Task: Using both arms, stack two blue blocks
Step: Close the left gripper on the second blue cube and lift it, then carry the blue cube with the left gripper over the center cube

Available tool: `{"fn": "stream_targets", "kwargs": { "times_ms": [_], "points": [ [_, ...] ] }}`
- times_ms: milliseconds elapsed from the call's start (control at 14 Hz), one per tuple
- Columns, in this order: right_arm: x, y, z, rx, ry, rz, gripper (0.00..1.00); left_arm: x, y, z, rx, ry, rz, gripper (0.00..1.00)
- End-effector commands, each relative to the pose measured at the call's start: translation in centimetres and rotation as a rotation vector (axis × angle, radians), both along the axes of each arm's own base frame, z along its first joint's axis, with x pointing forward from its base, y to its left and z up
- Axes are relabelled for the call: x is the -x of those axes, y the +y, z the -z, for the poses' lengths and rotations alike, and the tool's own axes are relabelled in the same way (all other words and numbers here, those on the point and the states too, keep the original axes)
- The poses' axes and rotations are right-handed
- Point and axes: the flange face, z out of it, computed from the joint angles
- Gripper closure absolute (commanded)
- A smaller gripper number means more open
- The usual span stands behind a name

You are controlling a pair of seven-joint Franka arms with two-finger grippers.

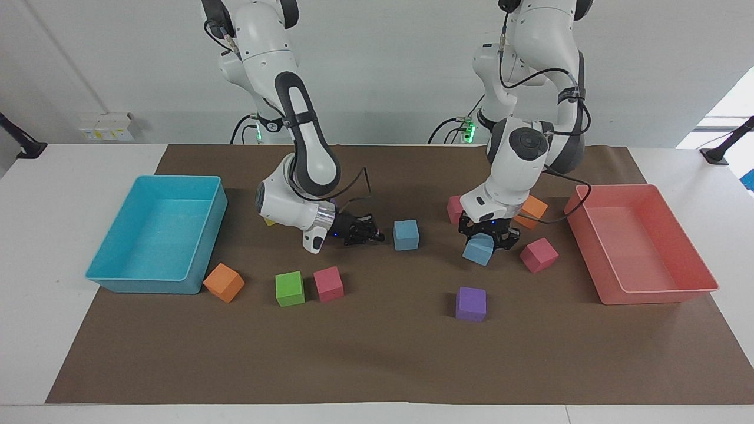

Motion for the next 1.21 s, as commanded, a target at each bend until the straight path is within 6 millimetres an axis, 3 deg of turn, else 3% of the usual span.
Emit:
{"fn": "stream_targets", "kwargs": {
  "times_ms": [0, 143, 429, 714, 1143],
  "points": [
    [0.2, 0.1, 0.3, -0.008, -0.023, 0.010, 1.00, 1.1, -4.7, -1.0, 0.016, 0.008, -0.175, 0.95],
    [0.3, 0.2, 0.3, -0.008, -0.021, 0.010, 1.00, 3.2, -8.4, -0.7, 0.036, 0.031, -0.285, 0.94],
    [0.3, 0.1, 0.3, -0.007, -0.022, 0.009, 1.00, 6.3, -13.3, -0.6, 0.071, 0.062, -0.378, 0.94],
    [0.3, 0.0, 0.4, -0.007, -0.022, 0.009, 1.00, 7.5, -14.8, -0.4, 0.070, 0.073, -0.390, 0.92],
    [0.4, 0.1, 0.4, -0.005, -0.019, 0.008, 1.00, 8.6, -15.1, 0.6, 0.056, 0.102, -0.389, 0.88]
  ]
}}
